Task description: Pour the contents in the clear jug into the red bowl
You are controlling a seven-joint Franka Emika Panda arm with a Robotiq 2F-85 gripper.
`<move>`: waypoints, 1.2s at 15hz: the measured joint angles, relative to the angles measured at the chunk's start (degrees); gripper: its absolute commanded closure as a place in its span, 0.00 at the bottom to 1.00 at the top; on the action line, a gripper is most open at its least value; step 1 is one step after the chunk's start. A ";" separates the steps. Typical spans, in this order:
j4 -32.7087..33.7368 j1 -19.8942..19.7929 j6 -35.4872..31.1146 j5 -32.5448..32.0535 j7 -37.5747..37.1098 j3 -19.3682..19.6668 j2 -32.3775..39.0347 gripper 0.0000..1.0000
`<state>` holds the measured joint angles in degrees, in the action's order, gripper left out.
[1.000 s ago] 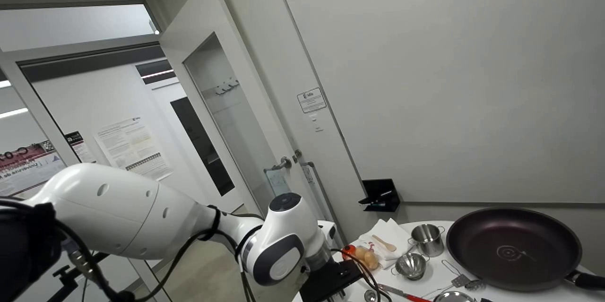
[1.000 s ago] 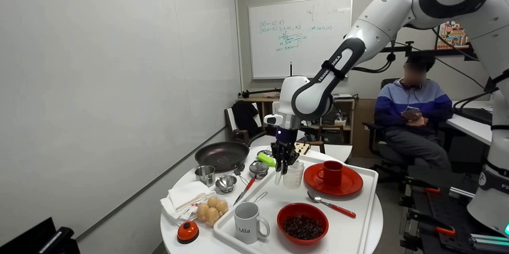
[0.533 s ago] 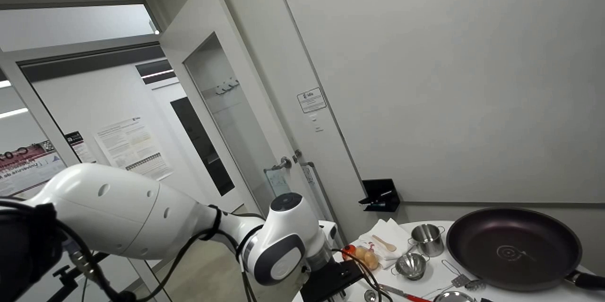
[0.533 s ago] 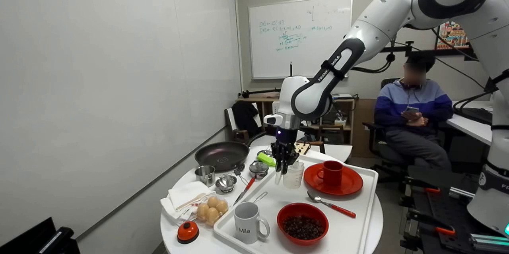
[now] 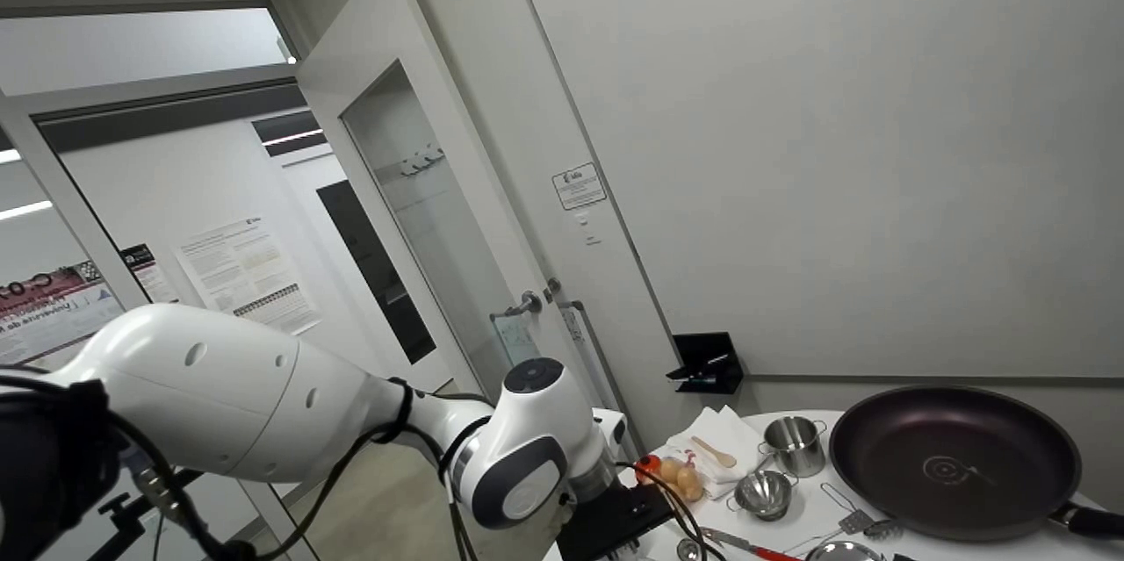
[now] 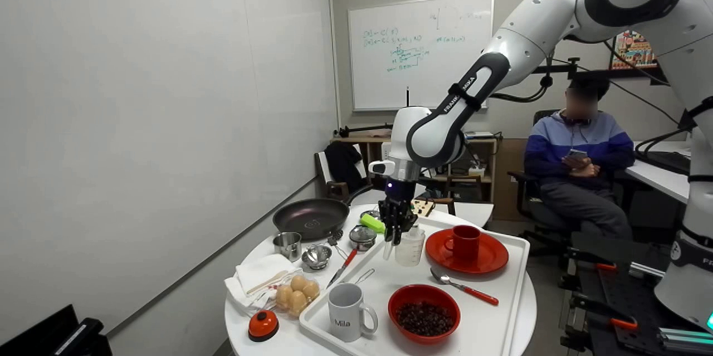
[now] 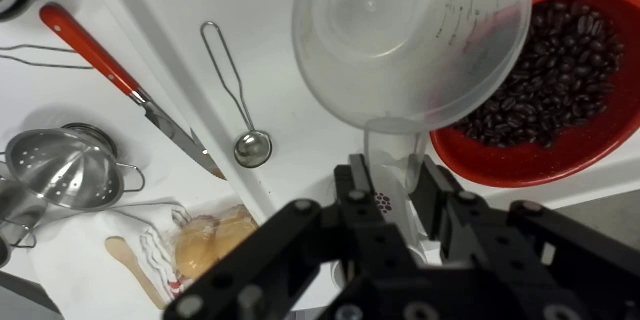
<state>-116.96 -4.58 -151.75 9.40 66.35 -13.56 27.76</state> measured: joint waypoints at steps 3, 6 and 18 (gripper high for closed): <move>0.10 -0.58 -0.01 0.32 0.00 -0.69 0.25 0.92; -0.38 1.04 -0.78 -1.43 -2.61 -0.13 0.50 0.92; 1.80 8.63 -3.40 -10.91 -18.98 4.43 6.86 0.74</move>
<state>-115.16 4.05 -155.15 -1.51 47.37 -9.13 34.61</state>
